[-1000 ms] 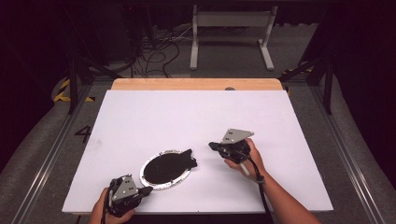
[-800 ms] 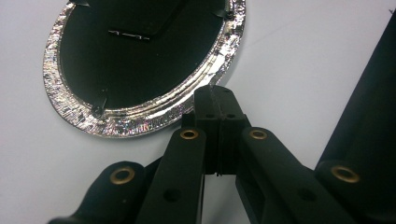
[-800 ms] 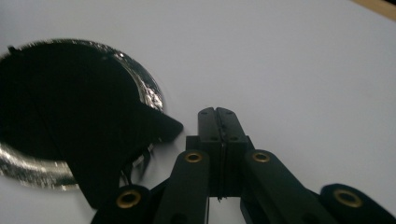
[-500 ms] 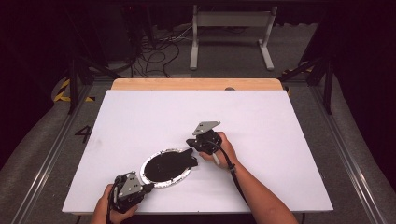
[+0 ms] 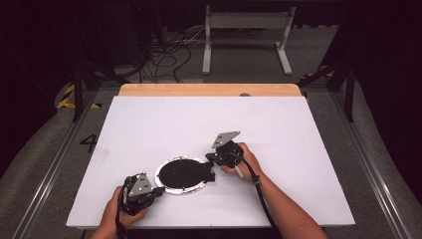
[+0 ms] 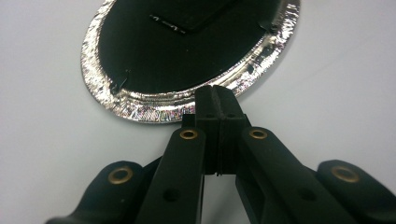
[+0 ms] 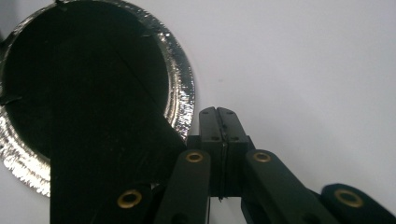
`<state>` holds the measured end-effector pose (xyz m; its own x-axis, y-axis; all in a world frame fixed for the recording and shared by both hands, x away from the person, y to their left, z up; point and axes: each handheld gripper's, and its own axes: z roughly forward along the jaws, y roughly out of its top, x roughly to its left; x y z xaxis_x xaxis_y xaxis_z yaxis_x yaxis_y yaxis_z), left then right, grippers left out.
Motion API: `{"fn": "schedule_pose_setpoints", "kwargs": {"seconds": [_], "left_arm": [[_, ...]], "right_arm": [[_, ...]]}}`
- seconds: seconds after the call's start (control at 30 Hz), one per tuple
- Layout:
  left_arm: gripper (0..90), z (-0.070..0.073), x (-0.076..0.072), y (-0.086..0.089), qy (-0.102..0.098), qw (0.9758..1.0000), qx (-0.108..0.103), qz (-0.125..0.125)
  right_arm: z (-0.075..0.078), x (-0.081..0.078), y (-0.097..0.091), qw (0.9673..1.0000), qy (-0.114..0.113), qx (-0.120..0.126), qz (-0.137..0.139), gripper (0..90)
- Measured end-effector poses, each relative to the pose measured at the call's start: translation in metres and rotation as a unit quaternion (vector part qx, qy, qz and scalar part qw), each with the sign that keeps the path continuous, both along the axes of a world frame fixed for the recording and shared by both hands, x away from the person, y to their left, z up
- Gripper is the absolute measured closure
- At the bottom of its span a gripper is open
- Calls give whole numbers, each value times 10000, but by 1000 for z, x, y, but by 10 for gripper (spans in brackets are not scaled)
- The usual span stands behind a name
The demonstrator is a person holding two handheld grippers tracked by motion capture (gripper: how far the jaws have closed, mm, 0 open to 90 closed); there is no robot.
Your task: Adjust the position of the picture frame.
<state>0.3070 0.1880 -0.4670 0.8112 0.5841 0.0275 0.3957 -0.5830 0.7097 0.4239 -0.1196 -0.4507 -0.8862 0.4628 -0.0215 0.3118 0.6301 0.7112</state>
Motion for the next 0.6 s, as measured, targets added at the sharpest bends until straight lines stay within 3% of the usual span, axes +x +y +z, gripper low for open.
{"fn": "schedule_pose_setpoints", "kwargs": {"seconds": [0.23, 0.43, 0.6], "left_arm": [[900, 0, 12, -4, 3, 9999, -60, 93], [900, -1, 20, -7, 3, 10000, -75, 64], [900, 1, 26, -12, -30, 10000, 6, 61]], "right_arm": [[0, -12, -13, 9999, -86, -10, -136, 900], [-1, -22, -18, 9988, -344, -90, -332, 900], [-2, -27, -24, 9986, -331, -15, -403, 900]]}}
